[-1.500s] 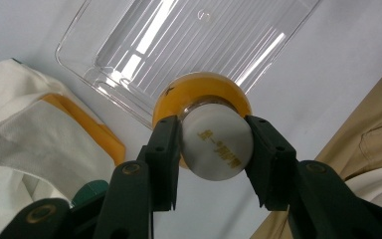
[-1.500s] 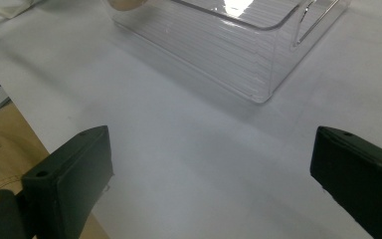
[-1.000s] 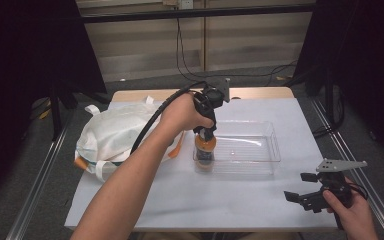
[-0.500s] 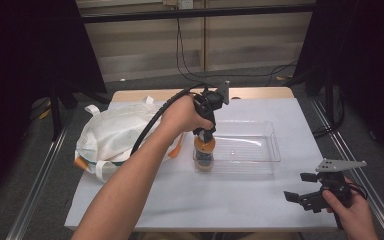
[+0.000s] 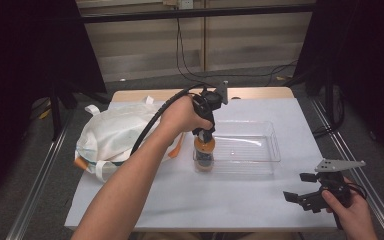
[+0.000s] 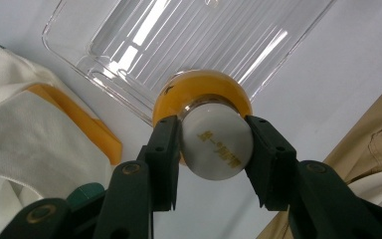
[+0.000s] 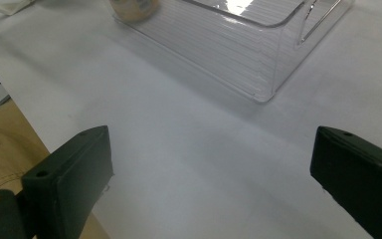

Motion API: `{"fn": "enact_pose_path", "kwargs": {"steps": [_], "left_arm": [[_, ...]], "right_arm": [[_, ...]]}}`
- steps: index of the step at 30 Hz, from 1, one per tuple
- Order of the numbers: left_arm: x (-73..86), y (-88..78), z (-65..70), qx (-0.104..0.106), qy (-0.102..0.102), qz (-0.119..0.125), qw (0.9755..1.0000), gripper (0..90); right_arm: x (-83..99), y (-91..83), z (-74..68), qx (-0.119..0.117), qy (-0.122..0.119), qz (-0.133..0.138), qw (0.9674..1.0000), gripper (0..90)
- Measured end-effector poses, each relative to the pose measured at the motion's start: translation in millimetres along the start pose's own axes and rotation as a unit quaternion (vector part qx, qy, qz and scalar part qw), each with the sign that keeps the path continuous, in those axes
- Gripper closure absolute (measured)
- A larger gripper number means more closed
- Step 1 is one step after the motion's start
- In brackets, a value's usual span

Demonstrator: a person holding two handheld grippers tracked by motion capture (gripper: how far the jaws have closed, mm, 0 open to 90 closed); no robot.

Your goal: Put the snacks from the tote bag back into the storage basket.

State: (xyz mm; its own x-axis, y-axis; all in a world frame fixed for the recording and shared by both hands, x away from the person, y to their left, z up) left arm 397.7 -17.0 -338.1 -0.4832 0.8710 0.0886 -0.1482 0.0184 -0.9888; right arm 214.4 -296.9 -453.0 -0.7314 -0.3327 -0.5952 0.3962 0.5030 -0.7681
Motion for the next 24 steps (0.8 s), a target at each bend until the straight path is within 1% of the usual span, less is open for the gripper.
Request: {"fn": "enact_pose_path", "kwargs": {"steps": [4, 6, 7, 8, 9, 10, 13, 15, 16, 20, 21, 23, 24], "left_arm": [[0.8, 0.7, -1.0, 0.0, -0.003, 0.006, 1.0, 59.0], [2.3, 1.6, -3.7, 0.009, -0.003, 0.016, 0.9998, 58.7], [2.3, 1.6, -3.7, 0.009, -0.003, 0.016, 0.9998, 58.6], [3.4, 2.0, -5.7, 0.016, -0.004, 0.021, 0.9996, 58.4], [3.4, 2.0, -5.7, 0.016, -0.004, 0.021, 0.9996, 58.4], [4.0, 2.8, -5.7, 0.019, -0.008, 0.026, 0.9994, 58.2], [4.0, 3.4, -5.7, 0.018, -0.009, 0.028, 0.9994, 58.0], [4.1, 4.5, -6.1, 0.022, -0.011, 0.025, 0.9994, 57.1], [4.2, 5.2, -6.7, 0.019, -0.012, 0.024, 0.9994, 56.4], [4.7, 10.8, -9.4, 0.016, -0.012, 0.016, 0.9997, 48.8], [5.2, 13.5, -11.2, 0.023, -0.014, 0.017, 0.9995, 46.3], [5.6, 13.9, -11.7, 0.025, -0.015, 0.017, 0.9994, 45.6], [6.2, 13.5, -12.2, 0.026, -0.007, 0.015, 0.9995, 45.0]], "right_arm": [[-0.4, 0.3, -0.3, -0.001, 0.0, -0.001, 1.0, 2.6], [-0.9, 0.8, -0.4, 0.0, 0.001, -0.001, 1.0, 2.6], [-0.9, 0.8, -0.4, 0.0, 0.001, -0.001, 1.0, 2.6], [-1.4, 1.3, -0.4, -0.001, 0.0, -0.001, 1.0, 2.6], [-1.6, 1.2, -0.8, -0.001, 0.002, -0.002, 1.0, 2.6], [-2.0, 1.7, -0.6, -0.001, 0.0, -0.001, 1.0, 2.6], [-3.0, 2.5, -0.9, -0.002, -0.002, -0.001, 1.0, 2.6], [-4.1, 3.1, -1.3, -0.003, -0.002, -0.002, 1.0, 2.6], [-4.4, 3.2, -1.4, -0.003, -0.002, -0.002, 1.0, 2.6], [-4.9, 4.1, -1.9, -0.003, -0.002, -0.004, 1.0, 2.6], [-4.8, 4.6, -0.9, -0.002, -0.004, -0.003, 1.0, 2.6], [-4.7, 4.6, -0.5, -0.002, -0.004, -0.002, 1.0, 2.6], [-4.0, 4.0, 0.0, -0.002, -0.002, -0.003, 1.0, 2.6]]}}
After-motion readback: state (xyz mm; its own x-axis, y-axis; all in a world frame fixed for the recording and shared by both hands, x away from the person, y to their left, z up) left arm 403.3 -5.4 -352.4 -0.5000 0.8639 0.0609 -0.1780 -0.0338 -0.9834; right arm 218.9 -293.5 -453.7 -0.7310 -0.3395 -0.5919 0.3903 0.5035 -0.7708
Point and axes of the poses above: each handheld gripper's, and its own axes: y roughly forward along the jaws, x roughly out of its underside, z roughly to its right, the point moved 4 cm from there along y, roughly forward along the jaws, and after that the axes turned 9 degrees about -z, right-handed, at the moved point
